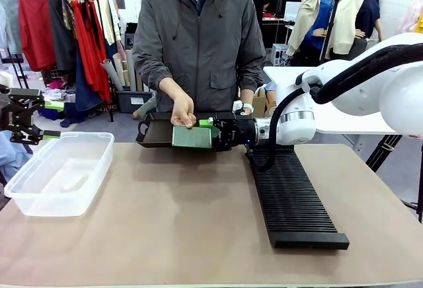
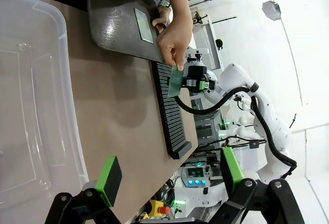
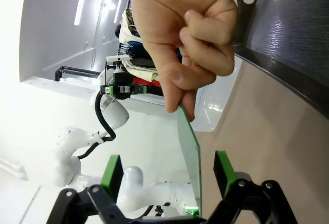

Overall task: Sort PCBs into racks and boxes based on the side picked up.
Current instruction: Pick up the Blank PCB handed by the Human.

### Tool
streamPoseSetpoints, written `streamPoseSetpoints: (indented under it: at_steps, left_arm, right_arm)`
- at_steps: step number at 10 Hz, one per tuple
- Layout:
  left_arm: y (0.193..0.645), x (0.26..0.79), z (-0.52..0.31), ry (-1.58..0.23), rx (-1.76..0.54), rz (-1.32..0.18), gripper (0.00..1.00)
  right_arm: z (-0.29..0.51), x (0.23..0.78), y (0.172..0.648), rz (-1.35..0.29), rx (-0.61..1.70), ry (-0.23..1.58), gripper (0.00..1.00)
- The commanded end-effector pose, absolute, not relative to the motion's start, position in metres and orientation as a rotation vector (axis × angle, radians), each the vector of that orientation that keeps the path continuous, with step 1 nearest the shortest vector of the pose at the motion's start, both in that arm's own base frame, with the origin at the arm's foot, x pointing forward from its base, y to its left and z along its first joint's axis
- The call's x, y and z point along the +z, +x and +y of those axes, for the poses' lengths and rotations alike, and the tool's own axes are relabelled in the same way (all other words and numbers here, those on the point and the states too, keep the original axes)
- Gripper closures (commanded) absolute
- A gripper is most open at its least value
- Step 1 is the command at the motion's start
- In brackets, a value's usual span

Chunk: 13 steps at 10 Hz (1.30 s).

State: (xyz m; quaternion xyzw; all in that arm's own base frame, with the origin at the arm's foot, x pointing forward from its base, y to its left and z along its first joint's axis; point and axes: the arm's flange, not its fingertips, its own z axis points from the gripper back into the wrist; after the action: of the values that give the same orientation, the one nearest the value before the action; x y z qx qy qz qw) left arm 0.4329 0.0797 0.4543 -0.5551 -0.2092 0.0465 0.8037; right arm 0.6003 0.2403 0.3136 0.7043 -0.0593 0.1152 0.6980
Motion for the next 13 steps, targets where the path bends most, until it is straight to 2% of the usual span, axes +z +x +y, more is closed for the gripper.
streamPoseSetpoints:
  at_steps: [1, 2, 5, 6, 13]
  left_arm:
    - [0.4325, 0.4556, 0.0807, -1.197, 0.096, -0.447, 0.00]
    - [0.4325, 0.4556, 0.0807, -1.197, 0.096, -0.447, 0.00]
    - [0.4325, 0.4556, 0.0807, -1.197, 0.096, -0.447, 0.00]
    - [0.4325, 0.4556, 0.0807, -1.197, 0.096, -0.447, 0.00]
    - [0.4325, 0.4556, 0.0807, -1.197, 0.096, -0.447, 0.00]
  right_arm:
    - [0.2433, 0.3157, 0.6088, -0.127, 0.223, 1.577, 0.17]
    - [0.2424, 0.3149, 0.6087, -0.126, 0.221, 1.579, 0.27]
    - [0.2386, 0.3135, 0.6088, -0.128, 0.206, 1.582, 0.85]
    - [0.2370, 0.3120, 0.6088, -0.132, 0.194, 1.585, 1.00]
    - [0.2374, 0.3106, 0.6056, -0.116, 0.220, 1.582, 1.00]
